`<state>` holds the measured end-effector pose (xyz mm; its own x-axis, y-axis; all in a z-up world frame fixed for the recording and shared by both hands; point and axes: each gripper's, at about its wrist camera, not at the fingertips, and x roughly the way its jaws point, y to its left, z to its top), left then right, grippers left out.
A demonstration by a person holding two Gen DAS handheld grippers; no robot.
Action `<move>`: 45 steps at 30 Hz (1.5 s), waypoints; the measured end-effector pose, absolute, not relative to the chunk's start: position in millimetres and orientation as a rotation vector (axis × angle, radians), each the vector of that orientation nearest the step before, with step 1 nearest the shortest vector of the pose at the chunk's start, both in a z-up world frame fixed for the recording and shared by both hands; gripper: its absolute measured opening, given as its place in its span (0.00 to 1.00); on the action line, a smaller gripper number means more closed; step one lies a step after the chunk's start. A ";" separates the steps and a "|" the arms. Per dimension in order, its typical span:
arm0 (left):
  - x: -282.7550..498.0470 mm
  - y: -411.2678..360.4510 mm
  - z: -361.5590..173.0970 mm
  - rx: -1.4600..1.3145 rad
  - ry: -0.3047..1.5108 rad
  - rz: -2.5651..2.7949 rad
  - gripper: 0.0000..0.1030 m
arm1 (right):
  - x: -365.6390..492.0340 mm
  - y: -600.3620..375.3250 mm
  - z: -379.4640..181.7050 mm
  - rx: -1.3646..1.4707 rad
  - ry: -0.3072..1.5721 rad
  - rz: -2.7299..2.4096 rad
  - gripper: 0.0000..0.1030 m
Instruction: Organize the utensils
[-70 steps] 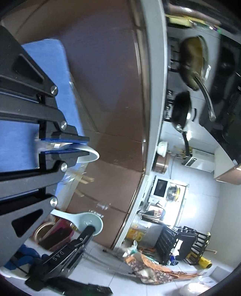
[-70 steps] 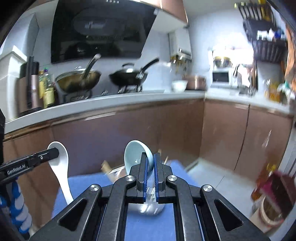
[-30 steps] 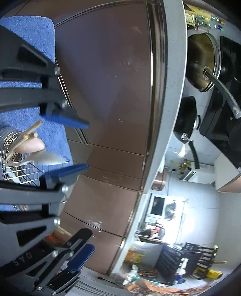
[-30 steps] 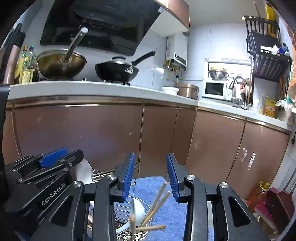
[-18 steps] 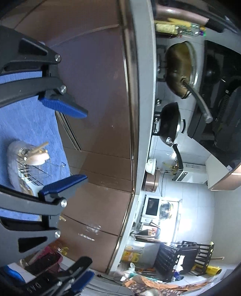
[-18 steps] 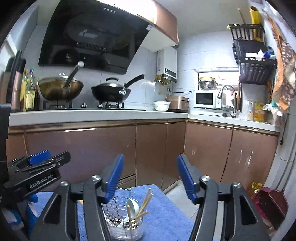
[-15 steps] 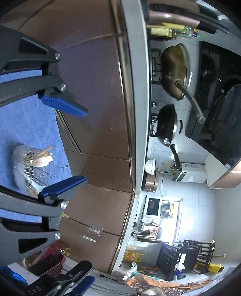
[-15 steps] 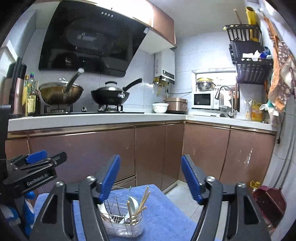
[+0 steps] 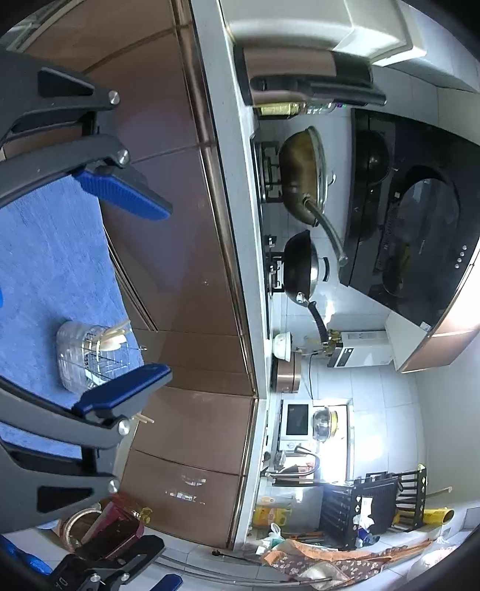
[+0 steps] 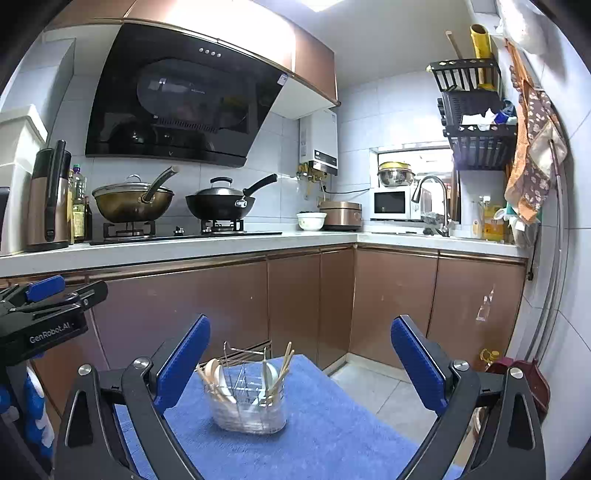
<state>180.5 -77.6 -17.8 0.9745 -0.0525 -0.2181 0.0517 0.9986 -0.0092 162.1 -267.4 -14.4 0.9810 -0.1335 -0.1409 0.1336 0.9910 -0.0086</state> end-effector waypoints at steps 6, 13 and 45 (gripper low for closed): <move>158.8 -68.5 -15.6 -0.003 0.185 0.014 0.83 | 142.3 -259.6 -16.1 0.000 0.158 -0.132 0.95; 141.7 -60.3 -14.6 0.010 0.150 0.033 0.84 | 128.3 -253.0 -13.1 -0.008 0.155 -0.130 0.96; 145.1 -48.9 -26.5 -0.019 0.155 0.034 0.83 | 135.1 -259.2 -18.8 0.007 0.181 -0.148 1.00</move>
